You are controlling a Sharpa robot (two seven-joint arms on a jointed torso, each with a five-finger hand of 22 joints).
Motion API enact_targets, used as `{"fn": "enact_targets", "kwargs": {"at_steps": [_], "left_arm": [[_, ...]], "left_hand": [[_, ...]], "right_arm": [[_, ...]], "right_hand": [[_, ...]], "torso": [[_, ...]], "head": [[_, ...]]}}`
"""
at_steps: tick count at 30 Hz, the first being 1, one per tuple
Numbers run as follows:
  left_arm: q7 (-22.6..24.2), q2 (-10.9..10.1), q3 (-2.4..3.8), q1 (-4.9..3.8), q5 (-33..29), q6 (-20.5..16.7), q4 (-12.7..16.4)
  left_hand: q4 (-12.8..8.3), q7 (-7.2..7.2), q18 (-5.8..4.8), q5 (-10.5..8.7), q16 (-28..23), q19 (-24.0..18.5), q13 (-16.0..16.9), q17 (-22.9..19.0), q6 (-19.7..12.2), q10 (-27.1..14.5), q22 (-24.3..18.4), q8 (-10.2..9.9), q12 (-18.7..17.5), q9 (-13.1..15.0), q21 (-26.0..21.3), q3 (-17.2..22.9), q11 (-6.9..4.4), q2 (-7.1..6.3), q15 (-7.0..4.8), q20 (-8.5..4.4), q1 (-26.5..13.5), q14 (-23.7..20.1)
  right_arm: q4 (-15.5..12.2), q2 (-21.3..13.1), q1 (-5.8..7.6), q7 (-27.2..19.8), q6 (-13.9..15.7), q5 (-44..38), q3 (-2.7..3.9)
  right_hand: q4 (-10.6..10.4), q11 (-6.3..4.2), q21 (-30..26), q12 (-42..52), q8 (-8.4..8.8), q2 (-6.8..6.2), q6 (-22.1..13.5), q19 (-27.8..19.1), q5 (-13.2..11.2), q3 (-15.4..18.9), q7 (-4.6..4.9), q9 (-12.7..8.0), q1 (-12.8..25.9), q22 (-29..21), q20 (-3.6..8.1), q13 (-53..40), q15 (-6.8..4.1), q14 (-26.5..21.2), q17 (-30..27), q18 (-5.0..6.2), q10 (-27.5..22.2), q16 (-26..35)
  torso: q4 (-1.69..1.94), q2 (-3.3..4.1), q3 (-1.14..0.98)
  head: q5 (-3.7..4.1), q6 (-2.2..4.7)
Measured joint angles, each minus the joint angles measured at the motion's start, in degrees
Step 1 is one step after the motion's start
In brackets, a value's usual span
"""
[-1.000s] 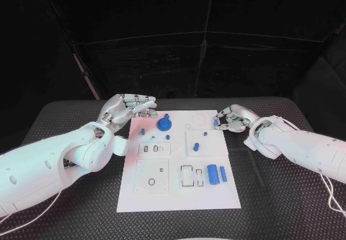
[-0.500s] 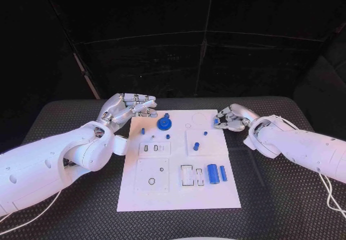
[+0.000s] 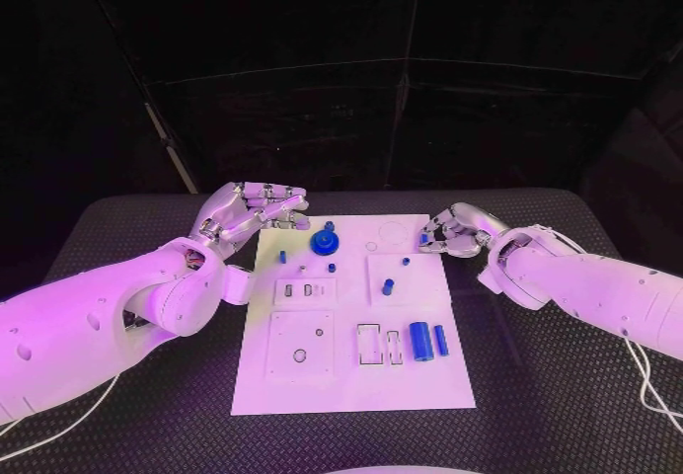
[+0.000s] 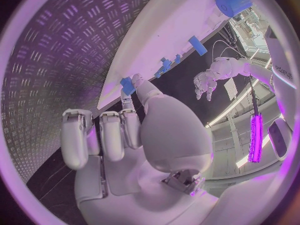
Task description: Assemble the parts on the task board
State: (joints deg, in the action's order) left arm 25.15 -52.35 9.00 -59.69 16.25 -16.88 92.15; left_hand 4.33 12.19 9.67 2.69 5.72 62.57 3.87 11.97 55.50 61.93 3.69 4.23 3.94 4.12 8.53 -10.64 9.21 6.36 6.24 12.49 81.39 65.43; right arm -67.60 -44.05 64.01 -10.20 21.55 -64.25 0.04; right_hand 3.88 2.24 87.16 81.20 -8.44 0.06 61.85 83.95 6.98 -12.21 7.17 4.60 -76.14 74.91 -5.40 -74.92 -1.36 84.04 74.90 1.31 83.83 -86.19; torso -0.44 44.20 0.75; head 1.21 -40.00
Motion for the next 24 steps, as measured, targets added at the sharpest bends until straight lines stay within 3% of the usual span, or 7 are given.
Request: {"fn": "enact_targets", "kwargs": {"at_steps": [7, 15, 19, 24], "left_arm": [[0.0, -0.1, 0.00, 0.00, 0.0, 0.0, 0.1], [0.0, -0.4, 0.00, 0.00, 0.0, 0.0, 0.2], [0.0, -0.4, 0.00, -0.02, 0.0, 0.0, 0.3], [0.0, -0.3, 0.00, -0.05, 0.0, 0.0, 0.1]], "left_hand": [[0.0, 0.00, 0.00, 0.00, 0.0, 0.0, 0.0, 0.0, 0.0, 0.0, 0.0, 0.0, 0.0, 0.0, 0.0, 0.0, 0.00, 0.00, 0.00, 0.00, 0.0, 0.0], [0.0, 0.00, 0.00, 0.00, 0.0, 0.0, 0.0, 0.0, 0.0, 0.0, 0.0, 0.0, 0.0, 0.0, 0.0, 0.0, 0.00, 0.00, 0.00, 0.00, 0.0, 0.0], [0.0, 0.00, 0.00, 0.00, 0.0, -0.2, 0.0, 0.0, 0.0, 0.0, 0.0, 0.0, 0.0, 0.0, 0.0, 0.0, 0.00, 0.23, 0.00, -0.20, 0.2, 0.0], [0.0, 0.00, 0.00, 0.00, 0.0, -0.2, 0.0, 0.0, 0.0, 0.0, 0.0, 0.0, 0.0, 0.0, 0.0, 0.0, 0.00, 0.23, 0.00, -0.20, 0.2, 0.0]], "right_arm": [[-2.3, -0.9, -0.02, 0.3, 0.7, 0.0, 0.07], [-10.7, -2.8, 0.33, 2.0, 2.0, -0.1, 3.11], [-14.5, -2.3, 0.91, 3.7, 2.8, -0.7, 3.74], [-17.1, 1.0, 1.14, 7.2, 3.4, -3.0, 3.93]], "right_hand": [[0.2, -0.20, 0.0, 0.0, 0.00, 0.38, 0.0, 0.0, -0.1, -0.2, 0.00, 0.0, -0.2, 0.0, 0.39, 0.0, -0.20, -0.2, 0.0, -0.01, 0.2, 0.0], [0.2, -0.20, 0.0, 0.2, 0.04, 0.67, 0.0, 0.0, -0.3, -0.6, -0.01, 0.0, -0.2, 0.0, 0.39, 0.0, -0.40, 0.0, 0.0, 0.00, 0.2, -0.2], [0.3, -0.20, 0.0, 0.2, 0.32, 0.75, 0.0, 0.0, -0.3, -0.6, -0.02, 0.0, -0.3, 0.0, 0.39, 0.0, -0.40, 0.0, 0.0, -0.01, 0.2, -0.2], [0.5, -0.20, 0.0, 0.5, 0.35, 0.90, 0.0, 0.0, -0.4, -0.9, -0.03, 0.0, -0.3, 0.0, 0.39, 0.0, -0.40, 0.0, 0.0, -0.01, 0.2, -0.2]], "torso": [[-0.03, 0.00, 0.00], [-0.05, -0.34, 0.25], [0.05, -0.51, 0.42], [0.30, -0.69, 0.63]], "head": [[-0.35, -0.03], [-0.77, 0.13], [-1.07, 0.01], [-1.63, -0.28]]}}
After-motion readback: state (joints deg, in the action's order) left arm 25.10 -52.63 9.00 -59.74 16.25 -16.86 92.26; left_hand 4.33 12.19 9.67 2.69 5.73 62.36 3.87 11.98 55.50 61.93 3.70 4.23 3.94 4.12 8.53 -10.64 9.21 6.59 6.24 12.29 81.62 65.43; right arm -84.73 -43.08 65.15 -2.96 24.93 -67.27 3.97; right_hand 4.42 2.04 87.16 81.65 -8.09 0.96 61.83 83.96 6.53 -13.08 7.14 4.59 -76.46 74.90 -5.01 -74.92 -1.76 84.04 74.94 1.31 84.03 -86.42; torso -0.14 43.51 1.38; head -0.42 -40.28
